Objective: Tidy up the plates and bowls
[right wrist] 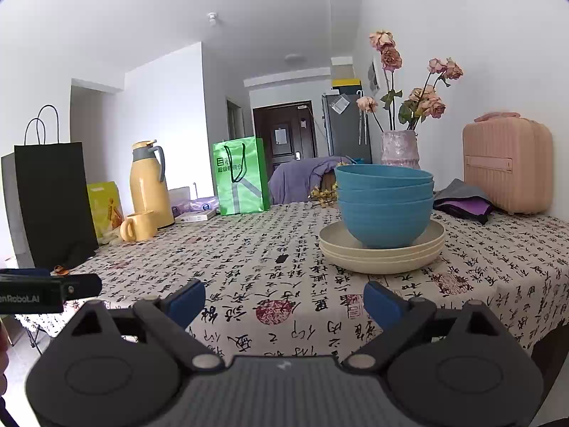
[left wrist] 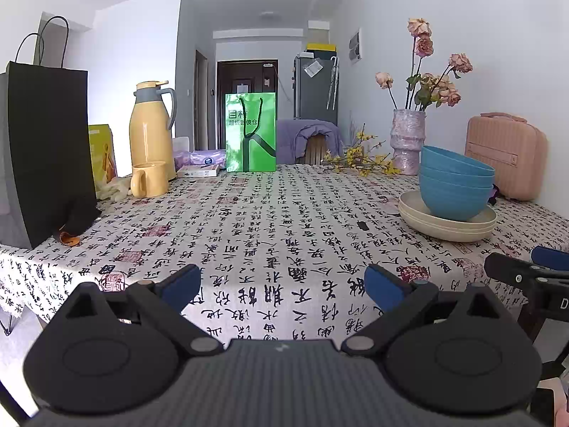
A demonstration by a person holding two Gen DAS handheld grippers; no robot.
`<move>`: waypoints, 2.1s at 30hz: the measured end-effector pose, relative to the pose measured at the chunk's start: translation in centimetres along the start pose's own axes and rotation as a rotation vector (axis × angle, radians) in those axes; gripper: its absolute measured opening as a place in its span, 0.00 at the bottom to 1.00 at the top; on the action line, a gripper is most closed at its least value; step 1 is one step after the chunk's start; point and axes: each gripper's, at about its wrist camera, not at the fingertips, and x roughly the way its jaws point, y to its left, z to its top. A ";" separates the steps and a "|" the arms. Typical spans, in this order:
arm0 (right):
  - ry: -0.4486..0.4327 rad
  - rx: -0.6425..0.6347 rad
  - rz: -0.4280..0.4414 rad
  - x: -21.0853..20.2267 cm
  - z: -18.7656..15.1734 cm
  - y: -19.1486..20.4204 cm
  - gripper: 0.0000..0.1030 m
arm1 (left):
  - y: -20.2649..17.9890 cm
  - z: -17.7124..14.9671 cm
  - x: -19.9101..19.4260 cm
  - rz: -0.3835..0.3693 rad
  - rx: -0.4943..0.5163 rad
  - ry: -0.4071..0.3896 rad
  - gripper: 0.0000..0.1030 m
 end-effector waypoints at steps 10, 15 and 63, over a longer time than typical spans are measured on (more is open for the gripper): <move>-0.001 0.001 0.002 0.0 -0.1 0.0 0.93 | -0.1 -0.1 -0.1 -0.004 0.007 -0.009 0.98; -0.002 0.002 0.003 0.0 -0.1 0.0 0.93 | -0.1 -0.1 -0.1 -0.005 0.010 -0.011 0.98; 0.013 0.003 -0.004 0.2 -0.1 -0.2 0.93 | -0.1 0.0 -0.5 -0.003 0.006 -0.031 1.00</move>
